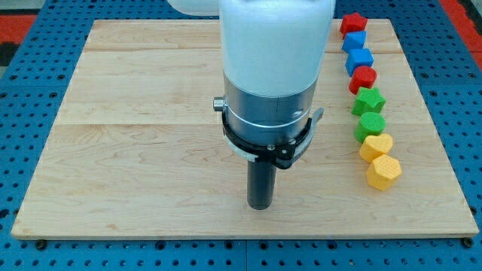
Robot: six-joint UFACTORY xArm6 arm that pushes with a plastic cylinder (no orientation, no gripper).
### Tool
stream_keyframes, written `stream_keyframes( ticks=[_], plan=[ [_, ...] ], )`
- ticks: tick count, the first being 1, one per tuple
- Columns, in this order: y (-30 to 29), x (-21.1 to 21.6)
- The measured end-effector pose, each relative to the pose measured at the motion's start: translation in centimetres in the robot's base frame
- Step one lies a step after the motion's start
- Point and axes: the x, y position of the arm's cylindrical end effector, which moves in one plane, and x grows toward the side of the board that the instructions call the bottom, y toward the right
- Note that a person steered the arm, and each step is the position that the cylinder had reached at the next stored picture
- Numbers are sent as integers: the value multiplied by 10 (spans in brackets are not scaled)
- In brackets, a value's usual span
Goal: Place the blue cube to the right of the blue triangle
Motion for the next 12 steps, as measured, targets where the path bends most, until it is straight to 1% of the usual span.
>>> stream_keyframes(
  ticks=[2,3,5,6,9,10,11,12],
  plan=[
    [-8,-1],
    [-10,-12],
    [-11,-51],
    [-10,-63],
    [40,-121],
    [72,-143],
    [94,-172],
    [99,-199]
  ],
)
